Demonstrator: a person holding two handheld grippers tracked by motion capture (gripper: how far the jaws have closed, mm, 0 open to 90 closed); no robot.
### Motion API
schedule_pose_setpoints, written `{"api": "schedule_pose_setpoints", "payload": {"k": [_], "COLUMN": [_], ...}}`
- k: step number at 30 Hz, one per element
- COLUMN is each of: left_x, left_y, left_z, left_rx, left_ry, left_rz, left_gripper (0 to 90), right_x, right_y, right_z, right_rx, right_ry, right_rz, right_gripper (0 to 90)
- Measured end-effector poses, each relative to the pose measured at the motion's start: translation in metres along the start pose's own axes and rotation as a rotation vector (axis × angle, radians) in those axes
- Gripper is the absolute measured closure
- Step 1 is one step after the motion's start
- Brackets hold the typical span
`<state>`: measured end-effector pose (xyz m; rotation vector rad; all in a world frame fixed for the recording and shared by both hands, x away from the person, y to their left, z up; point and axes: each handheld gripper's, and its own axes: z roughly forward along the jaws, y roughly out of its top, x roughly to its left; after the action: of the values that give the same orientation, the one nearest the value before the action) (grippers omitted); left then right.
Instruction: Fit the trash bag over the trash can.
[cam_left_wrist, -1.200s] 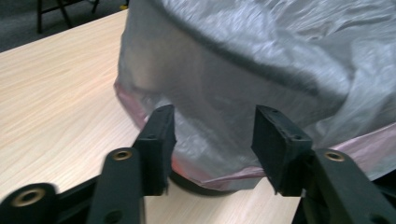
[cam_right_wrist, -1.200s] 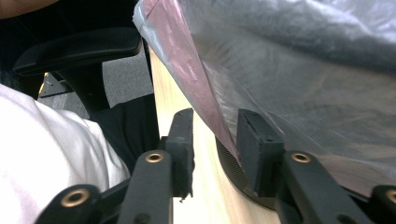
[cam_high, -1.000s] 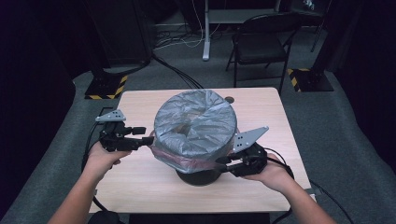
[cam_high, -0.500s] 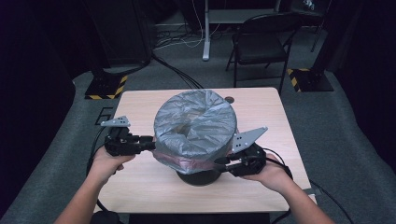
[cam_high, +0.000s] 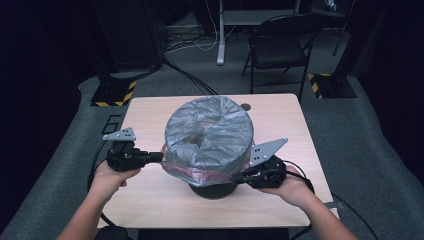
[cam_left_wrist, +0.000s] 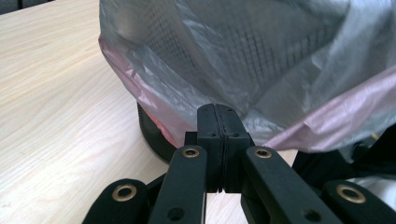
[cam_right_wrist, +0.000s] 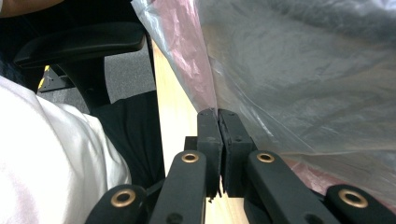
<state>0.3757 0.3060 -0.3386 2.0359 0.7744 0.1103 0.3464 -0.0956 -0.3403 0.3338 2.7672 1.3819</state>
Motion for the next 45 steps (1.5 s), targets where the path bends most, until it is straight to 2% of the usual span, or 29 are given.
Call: {"api": "schedule_pose_setpoints", "payload": {"k": [1,2,7,9,11,14,17,19,20,21,24,25,26,28,30,33,36,38,40,43,45], "left_x": [-0.001,-0.001,-0.004,-0.007,-0.011,-0.014,-0.017,-0.02,-0.02,-0.019,-0.019,-0.019,-0.02,-0.02,-0.018,-0.017,-0.015,-0.009,-0.002,0.01,0.012], "left_y": [0.0,-0.001,-0.003,-0.003,-0.002,0.001,0.007,0.015,0.015,0.016,0.013,0.011,0.008,0.004,0.0,-0.003,-0.004,-0.007,-0.011,-0.018,-0.02], "left_z": [-0.003,-0.005,-0.017,-0.019,-0.017,-0.011,-0.007,-0.006,-0.006,-0.005,0.0,0.001,0.003,0.004,0.004,0.006,0.011,0.018,0.023,0.034,0.04], "left_rx": [-0.017,-0.032,-0.092,-0.096,-0.083,-0.053,-0.065,-0.088,-0.088,-0.08,-0.043,-0.022,-0.017,-0.009,0.0,0.013,0.035,0.056,0.068,0.071,0.085], "left_ry": [0.015,0.007,-0.101,-0.126,-0.114,-0.096,-0.081,-0.065,-0.065,-0.085,-0.137,-0.155,-0.153,-0.159,-0.166,-0.169,-0.171,-0.155,-0.139,-0.14,-0.13], "left_rz": [0.011,0.009,0.012,0.037,0.074,0.109,0.134,0.174,0.174,0.171,0.163,0.162,0.167,0.17,0.149,0.141,0.142,0.132,0.111,0.066,0.063], "left_gripper": [80.0,70.8,57.9,54.2,50.0,45.1,38.9,34.5,30.3,30.3,34.2,40.7,49.0,59.8,70.4,83.3,86.4,86.9,87.2,87.3,87.2], "right_x": [0.0,0.0,0.001,0.001,0.001,0.001,0.001,0.001,0.001,0.0,-0.001,-0.001,-0.001,0.0,0.001,0.002,0.001,-0.003,-0.005,-0.008,-0.008], "right_y": [0.0,0.001,0.004,0.003,0.003,0.003,0.002,0.003,0.003,0.003,0.002,0.002,0.001,0.001,0.0,0.0,-0.001,-0.004,-0.009,-0.015,-0.017], "right_z": [0.0,0.0,-0.001,0.0,0.0,0.001,0.002,0.001,0.001,0.001,0.0,0.0,-0.001,-0.001,0.0,0.001,0.005,0.009,0.015,0.024,0.028], "right_rx": [-0.001,-0.003,-0.001,0.002,0.003,0.004,0.002,0.002,0.002,0.002,-0.001,-0.002,-0.002,-0.003,0.003,0.016,0.033,0.054,0.083,0.122,0.139], "right_ry": [0.001,0.001,-0.002,-0.002,-0.003,-0.004,-0.003,-0.002,-0.002,-0.002,-0.004,-0.004,-0.005,-0.005,-0.006,-0.011,-0.03,-0.029,-0.046,-0.052,-0.059], "right_rz": [0.002,0.0,-0.003,0.001,0.003,0.009,0.015,0.016,0.016,0.018,0.022,0.023,0.028,0.026,0.027,0.009,0.011,0.017,0.023,0.026,0.021], "right_gripper": [87.6,87.4,86.5,86.2,85.5,84.8,84.2,83.8,83.8,83.4,82.7,82.7,82.7,82.7,82.9,89.2,89.8,89.9,89.9,89.9,90.0]}}
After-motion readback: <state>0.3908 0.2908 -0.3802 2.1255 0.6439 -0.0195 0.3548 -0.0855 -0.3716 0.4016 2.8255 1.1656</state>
